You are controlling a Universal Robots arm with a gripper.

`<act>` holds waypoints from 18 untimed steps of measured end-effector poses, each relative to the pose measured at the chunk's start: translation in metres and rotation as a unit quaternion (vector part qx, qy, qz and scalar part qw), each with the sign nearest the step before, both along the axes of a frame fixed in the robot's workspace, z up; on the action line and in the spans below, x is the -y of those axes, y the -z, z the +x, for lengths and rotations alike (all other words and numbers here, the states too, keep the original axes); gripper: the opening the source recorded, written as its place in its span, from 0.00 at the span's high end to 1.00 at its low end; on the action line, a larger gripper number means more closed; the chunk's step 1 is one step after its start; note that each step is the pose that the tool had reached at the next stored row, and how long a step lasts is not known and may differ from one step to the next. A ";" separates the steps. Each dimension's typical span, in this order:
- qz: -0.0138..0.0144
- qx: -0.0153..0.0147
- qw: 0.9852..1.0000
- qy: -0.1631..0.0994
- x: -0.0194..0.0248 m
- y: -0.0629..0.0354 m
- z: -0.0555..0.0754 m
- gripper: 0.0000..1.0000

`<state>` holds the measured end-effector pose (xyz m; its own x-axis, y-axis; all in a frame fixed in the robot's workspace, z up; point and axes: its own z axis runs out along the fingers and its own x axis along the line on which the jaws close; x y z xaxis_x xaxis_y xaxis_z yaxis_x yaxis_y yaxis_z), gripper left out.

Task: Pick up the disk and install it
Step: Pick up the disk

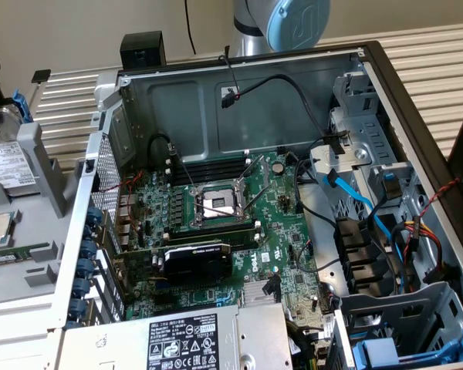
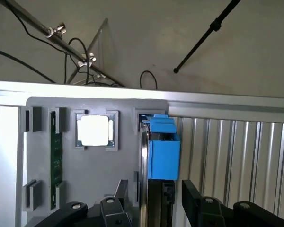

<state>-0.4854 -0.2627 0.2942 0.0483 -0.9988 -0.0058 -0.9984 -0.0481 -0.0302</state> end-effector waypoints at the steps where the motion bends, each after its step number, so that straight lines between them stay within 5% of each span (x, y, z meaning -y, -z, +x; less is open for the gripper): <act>1: 0.000 0.000 1.000 0.000 0.0000 0.0018 0.000 0.43; 18: 0.002 0.000 1.000 0.000 -0.0002 0.0102 -0.002 0.43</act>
<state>-0.4879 -0.2625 0.2839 0.0492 -0.9987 -0.0100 -0.9983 -0.0489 -0.0304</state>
